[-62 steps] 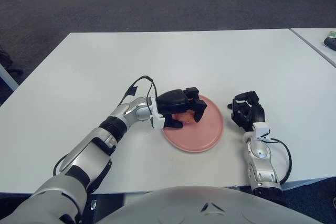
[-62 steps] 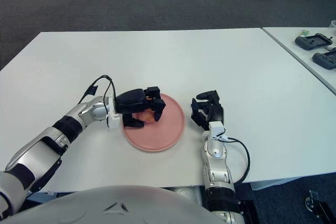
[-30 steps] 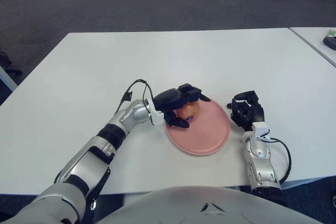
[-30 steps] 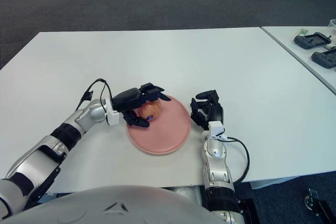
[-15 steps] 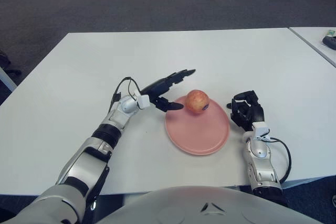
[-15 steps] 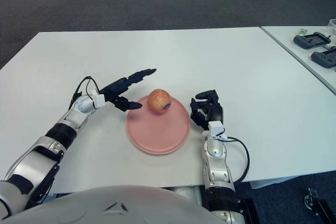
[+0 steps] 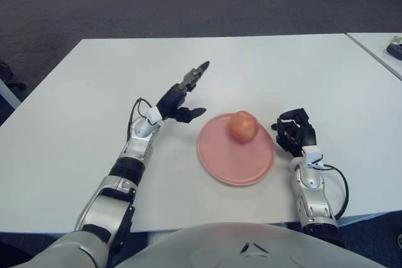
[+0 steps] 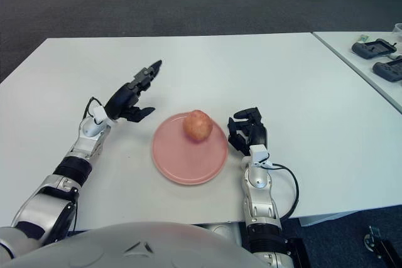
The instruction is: Put the apple into the plate.
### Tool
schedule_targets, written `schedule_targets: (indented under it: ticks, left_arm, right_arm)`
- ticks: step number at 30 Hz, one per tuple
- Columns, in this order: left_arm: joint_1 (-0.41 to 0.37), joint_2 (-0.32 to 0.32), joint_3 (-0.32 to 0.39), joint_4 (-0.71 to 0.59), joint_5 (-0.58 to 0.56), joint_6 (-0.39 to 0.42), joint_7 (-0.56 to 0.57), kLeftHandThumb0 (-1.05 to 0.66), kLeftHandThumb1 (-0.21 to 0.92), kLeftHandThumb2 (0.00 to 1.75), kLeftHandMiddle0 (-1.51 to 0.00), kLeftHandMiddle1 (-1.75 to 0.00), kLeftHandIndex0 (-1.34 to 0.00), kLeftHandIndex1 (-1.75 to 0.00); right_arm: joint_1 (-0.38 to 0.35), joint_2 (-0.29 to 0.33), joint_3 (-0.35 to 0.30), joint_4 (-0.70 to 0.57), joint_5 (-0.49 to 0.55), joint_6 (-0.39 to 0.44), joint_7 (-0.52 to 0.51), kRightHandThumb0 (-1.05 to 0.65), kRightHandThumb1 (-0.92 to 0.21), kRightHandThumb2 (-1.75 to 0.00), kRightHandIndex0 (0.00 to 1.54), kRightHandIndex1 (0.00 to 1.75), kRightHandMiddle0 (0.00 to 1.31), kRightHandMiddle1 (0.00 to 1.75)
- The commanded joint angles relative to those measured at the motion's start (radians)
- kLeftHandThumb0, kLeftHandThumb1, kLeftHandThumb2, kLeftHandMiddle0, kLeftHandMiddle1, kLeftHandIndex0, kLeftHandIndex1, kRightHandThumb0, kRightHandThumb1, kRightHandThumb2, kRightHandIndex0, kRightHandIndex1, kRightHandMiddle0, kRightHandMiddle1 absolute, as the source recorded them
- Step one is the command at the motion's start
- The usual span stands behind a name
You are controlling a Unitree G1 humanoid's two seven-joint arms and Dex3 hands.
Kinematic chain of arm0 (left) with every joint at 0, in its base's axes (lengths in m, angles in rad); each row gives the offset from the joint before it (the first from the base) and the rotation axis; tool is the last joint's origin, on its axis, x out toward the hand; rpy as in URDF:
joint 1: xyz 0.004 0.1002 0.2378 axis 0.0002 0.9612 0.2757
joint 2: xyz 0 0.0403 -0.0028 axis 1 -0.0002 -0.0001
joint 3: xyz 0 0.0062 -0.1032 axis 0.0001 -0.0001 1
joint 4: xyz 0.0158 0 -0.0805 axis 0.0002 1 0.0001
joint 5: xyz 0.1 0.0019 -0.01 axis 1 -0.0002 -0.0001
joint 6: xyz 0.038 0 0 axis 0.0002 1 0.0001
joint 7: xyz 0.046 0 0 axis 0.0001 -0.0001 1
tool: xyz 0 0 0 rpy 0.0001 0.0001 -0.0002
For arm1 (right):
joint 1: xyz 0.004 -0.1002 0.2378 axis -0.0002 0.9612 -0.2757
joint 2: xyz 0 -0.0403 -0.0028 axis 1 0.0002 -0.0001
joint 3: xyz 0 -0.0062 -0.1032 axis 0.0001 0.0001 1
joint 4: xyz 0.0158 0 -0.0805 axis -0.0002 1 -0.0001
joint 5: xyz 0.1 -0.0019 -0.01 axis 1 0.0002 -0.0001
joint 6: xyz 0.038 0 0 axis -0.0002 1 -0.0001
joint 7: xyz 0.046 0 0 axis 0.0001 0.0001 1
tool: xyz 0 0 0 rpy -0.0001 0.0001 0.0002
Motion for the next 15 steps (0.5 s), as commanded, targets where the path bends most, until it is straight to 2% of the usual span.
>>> schedule_targets:
  ticks: [1,6,10,12,15]
  left_arm:
    - [0.018,0.008,0.061,-0.069,0.006,0.01,0.061,-1.01,0.88,0.39,0.0,0.0,0.0,-0.13]
    - [0.072,-0.005,0.124,-0.154,-0.033,0.12,0.117,-0.92,0.86,0.39,-0.03,-0.01,0.0,-0.2]
    - [0.081,-0.033,0.174,-0.125,-0.117,0.159,0.107,-0.86,0.79,0.46,-0.05,-0.03,0.0,-0.3]
    - [0.103,-0.066,0.198,-0.132,-0.173,0.177,0.108,-0.8,0.71,0.58,-0.08,-0.06,0.0,-0.41]
    - [0.146,-0.113,0.219,-0.159,-0.21,0.184,0.128,-0.76,0.7,0.63,-0.11,-0.17,0.0,-0.62]
  right_arm:
    - [-0.005,-0.002,-0.002,-0.003,0.0,0.005,0.002,-0.36,-0.79,-0.7,0.55,1.15,0.27,1.75]
    - [-0.006,0.0,-0.002,-0.007,-0.002,0.011,-0.002,-0.36,-0.79,-0.71,0.55,1.15,0.27,1.75]
    - [-0.005,0.001,-0.001,-0.011,-0.003,0.016,-0.002,-0.36,-0.79,-0.71,0.55,1.15,0.27,1.75]
    - [-0.005,0.001,0.0,-0.013,-0.004,0.019,-0.002,-0.36,-0.79,-0.71,0.55,1.15,0.27,1.75]
    - [-0.007,0.0,0.0,-0.013,-0.006,0.026,-0.003,-0.36,-0.79,-0.7,0.55,1.14,0.27,1.75]
